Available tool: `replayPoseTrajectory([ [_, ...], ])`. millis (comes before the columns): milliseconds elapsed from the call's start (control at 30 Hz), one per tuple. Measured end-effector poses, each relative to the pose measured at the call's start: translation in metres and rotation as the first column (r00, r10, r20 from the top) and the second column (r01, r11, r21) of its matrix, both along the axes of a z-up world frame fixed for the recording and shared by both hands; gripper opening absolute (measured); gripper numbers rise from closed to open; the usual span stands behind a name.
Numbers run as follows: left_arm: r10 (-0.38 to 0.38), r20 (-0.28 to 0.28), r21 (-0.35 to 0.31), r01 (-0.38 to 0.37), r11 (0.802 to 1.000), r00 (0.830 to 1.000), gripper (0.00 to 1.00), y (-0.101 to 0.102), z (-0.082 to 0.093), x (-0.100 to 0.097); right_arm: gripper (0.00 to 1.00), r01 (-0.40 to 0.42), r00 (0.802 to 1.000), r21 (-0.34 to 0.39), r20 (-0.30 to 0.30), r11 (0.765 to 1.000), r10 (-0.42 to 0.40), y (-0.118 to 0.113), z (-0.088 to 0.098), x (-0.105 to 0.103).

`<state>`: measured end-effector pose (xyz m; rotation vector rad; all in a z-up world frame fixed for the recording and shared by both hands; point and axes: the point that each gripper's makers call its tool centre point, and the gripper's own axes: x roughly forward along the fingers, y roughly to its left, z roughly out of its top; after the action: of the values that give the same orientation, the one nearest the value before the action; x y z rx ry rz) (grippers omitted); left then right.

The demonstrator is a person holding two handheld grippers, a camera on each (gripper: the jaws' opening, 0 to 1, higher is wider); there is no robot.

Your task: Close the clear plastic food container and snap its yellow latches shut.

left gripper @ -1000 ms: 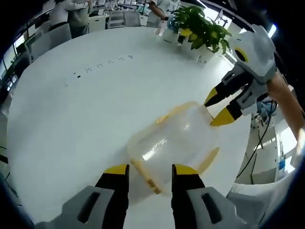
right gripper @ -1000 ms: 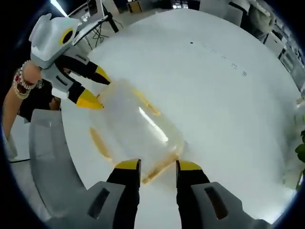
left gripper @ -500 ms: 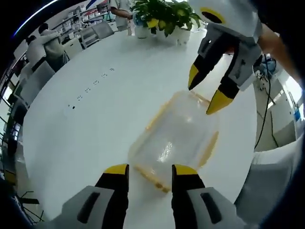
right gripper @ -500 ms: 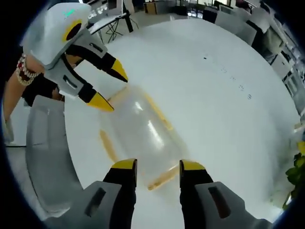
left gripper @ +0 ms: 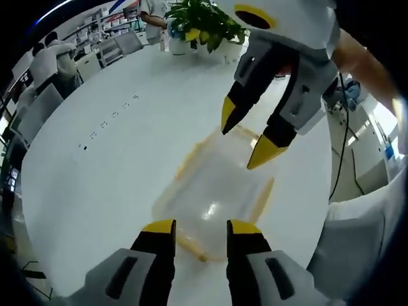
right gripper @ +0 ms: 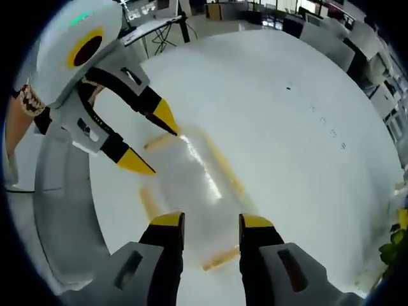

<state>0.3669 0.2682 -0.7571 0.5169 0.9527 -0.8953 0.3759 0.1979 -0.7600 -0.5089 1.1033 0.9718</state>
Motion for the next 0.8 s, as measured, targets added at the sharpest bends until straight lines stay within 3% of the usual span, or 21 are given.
replayPoseTrajectory([
  [367,-0.043,-0.01,-0.096,0.042,0.994,0.999,0.17,-0.03,0.004,-0.01,0.26,-0.014,1.0,0.056,0.025,0.998,0.012,0.023,0.0,0.011],
  [600,-0.063,-0.013,-0.124,0.06,0.99,0.998,0.15,-0.039,0.002,-0.014,0.25,-0.034,0.999,0.077,0.037,0.996,0.031,0.032,0.0,0.015],
  [800,-0.087,-0.021,-0.117,0.084,0.99,0.996,0.15,-0.04,-0.004,-0.02,0.33,-0.078,0.995,0.097,0.069,0.992,0.071,0.036,0.003,0.021],
])
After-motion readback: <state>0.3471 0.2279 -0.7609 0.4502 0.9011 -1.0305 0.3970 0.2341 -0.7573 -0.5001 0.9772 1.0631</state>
